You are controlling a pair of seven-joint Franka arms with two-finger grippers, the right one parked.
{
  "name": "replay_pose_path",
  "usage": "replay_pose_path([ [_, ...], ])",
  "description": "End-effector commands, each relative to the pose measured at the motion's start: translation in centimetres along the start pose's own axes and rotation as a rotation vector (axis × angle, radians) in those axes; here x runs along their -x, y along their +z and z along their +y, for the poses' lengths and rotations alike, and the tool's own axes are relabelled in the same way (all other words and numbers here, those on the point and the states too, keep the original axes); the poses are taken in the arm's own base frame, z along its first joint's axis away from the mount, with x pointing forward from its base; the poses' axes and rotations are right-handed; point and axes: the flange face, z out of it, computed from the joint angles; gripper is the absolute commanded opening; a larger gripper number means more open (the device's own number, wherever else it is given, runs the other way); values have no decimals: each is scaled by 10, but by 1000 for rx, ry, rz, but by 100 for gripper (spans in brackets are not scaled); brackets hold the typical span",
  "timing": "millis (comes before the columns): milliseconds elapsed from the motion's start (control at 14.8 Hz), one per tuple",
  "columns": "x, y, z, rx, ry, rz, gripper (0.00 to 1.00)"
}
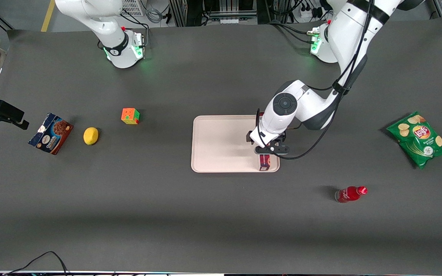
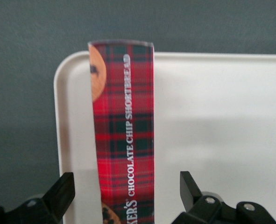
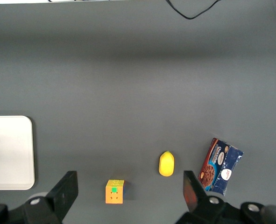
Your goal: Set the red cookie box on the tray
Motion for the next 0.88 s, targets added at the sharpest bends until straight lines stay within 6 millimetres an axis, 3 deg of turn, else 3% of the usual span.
replay_pose_path([
  [0, -25, -51, -24, -17, -18, 85, 100],
  [271, -59, -104, -94, 55, 1, 39, 100],
  [542, -82, -162, -203, 40, 109, 6, 100],
  [814, -82, -266, -279, -17, 105, -59, 100],
])
